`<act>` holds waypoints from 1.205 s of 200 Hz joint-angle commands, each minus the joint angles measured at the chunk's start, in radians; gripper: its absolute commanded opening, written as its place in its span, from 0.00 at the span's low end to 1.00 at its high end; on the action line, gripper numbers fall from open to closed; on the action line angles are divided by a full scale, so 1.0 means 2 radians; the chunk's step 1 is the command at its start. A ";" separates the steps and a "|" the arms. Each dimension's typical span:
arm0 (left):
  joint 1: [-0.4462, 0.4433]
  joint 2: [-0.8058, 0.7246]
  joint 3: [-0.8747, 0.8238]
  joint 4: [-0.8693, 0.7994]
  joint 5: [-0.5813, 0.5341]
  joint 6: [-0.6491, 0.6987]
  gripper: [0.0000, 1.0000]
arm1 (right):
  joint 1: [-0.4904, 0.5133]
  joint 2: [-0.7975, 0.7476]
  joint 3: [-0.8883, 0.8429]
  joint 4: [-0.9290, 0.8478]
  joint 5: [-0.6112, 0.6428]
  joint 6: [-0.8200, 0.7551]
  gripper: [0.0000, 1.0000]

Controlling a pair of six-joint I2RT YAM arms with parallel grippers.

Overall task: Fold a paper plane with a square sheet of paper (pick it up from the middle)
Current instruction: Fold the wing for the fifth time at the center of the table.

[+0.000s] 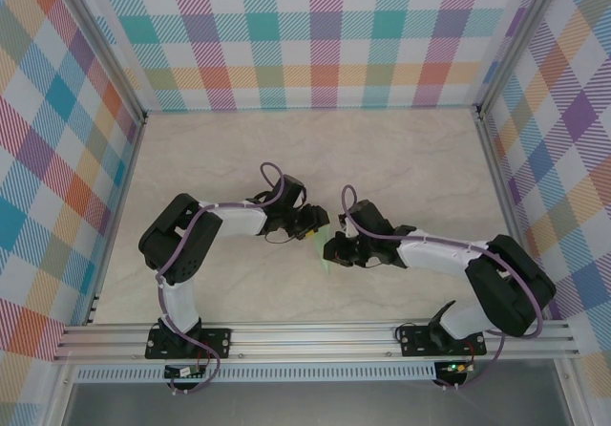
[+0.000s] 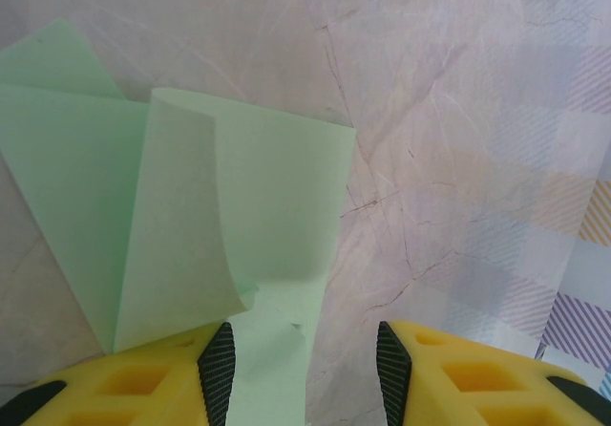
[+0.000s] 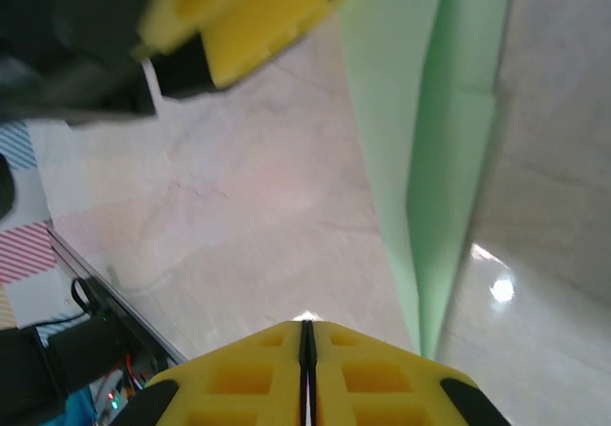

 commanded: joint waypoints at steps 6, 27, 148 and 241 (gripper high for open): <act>-0.009 0.027 -0.001 -0.043 -0.004 0.007 0.47 | -0.008 0.040 0.022 0.054 0.017 0.025 0.11; -0.009 0.029 0.001 -0.043 -0.004 0.007 0.47 | -0.010 0.076 0.038 0.070 0.003 0.026 0.10; -0.008 -0.011 0.041 -0.067 0.004 0.049 0.52 | -0.018 0.133 -0.011 0.016 0.007 0.023 0.05; -0.007 -0.055 0.008 -0.060 0.003 0.070 0.53 | -0.024 0.138 -0.011 0.026 -0.002 0.022 0.05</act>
